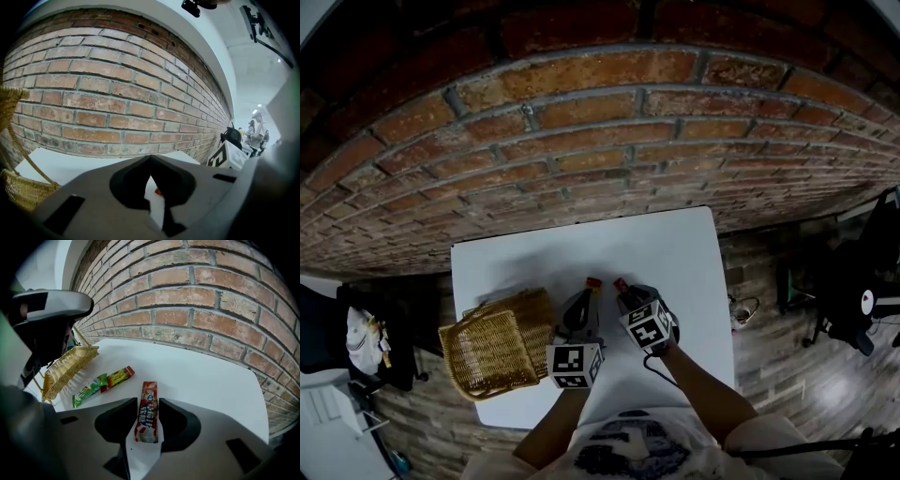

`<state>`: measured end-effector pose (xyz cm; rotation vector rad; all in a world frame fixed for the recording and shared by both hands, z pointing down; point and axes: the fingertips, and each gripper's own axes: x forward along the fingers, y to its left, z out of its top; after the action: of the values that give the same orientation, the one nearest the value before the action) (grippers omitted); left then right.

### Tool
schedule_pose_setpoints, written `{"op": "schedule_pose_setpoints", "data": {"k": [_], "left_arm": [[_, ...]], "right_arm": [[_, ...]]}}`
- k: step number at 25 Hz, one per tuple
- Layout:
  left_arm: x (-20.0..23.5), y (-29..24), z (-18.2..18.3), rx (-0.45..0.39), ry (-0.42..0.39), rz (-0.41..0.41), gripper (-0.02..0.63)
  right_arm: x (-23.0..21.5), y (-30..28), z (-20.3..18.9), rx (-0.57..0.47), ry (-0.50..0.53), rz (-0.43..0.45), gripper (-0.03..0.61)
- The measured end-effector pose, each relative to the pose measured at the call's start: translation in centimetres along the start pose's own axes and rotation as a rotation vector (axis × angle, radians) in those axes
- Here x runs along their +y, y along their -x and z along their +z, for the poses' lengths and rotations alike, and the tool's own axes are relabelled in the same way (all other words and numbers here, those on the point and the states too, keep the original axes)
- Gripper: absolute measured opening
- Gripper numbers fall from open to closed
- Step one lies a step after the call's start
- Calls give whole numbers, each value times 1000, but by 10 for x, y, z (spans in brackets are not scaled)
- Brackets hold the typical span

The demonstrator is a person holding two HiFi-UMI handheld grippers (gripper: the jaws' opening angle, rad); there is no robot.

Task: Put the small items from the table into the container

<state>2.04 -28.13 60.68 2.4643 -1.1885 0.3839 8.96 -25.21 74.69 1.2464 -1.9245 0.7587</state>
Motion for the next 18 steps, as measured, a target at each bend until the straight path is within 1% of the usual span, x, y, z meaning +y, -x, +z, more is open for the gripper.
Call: {"op": "schedule_pose_setpoints", "data": {"k": [5,9,14,18], "left_arm": [[-2,1,-1,7,-5,-2,48],[-6,4,5,-4,-14,1,48],[-16,22,14,-26,-38,18,48],[-32,40,17,-38,-55,36,48]], "right_arm": [[-2,0,-1,2,14,-13,141],[-3,5,0,-4,22,-12,132],[0,26,2,-40,13,-5,129],[-1,49,-4,-71,-1,1,126]]}}
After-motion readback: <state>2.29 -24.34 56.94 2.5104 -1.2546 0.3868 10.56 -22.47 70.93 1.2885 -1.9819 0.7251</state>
